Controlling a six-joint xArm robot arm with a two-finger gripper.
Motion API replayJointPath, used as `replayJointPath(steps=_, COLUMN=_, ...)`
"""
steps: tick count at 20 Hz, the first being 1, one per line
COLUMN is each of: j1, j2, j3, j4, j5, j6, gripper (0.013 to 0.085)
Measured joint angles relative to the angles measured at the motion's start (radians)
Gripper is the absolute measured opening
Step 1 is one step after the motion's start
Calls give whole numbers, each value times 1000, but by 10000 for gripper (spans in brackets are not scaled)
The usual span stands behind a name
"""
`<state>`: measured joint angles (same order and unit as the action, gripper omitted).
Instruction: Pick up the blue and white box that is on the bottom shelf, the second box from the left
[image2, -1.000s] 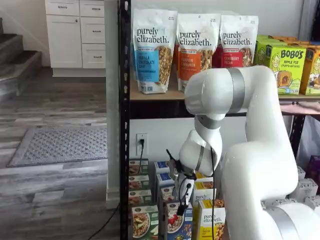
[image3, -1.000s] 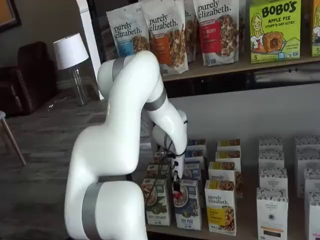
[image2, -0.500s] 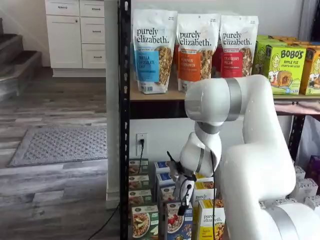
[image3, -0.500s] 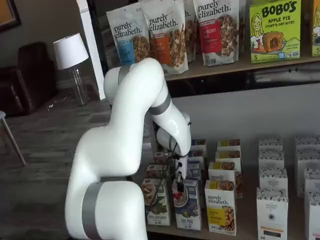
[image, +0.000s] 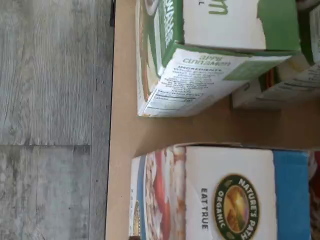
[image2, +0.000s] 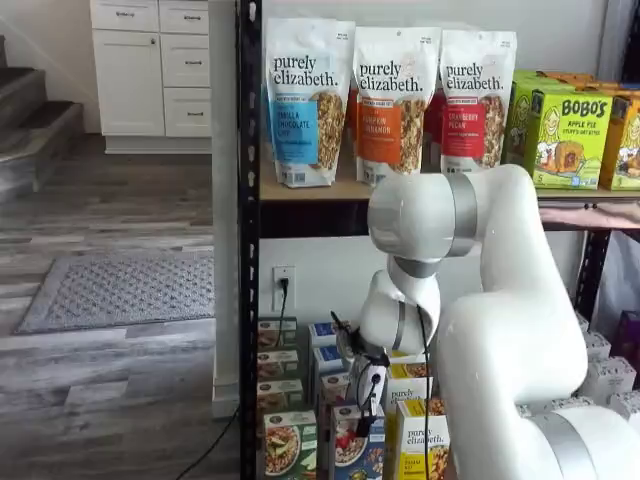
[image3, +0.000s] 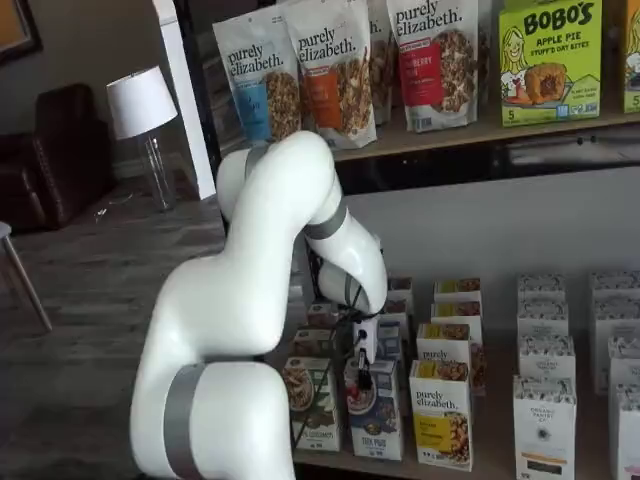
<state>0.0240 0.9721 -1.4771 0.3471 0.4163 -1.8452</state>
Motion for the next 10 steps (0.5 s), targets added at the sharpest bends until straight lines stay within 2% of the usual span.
replayJointPath(steps=3, j1=0, j2=10, j3=-12, j4=-33, j5=14, j6=30, gripper=850)
replayJointPath(steps=6, j1=0, j2=19, j3=-24, j4=-89, j5=34, j6=79, gripper=850)
replayJointPath(steps=10, j1=4, j2=28, j3=-25, j4=-114, j5=29, j6=103, gripper=850)
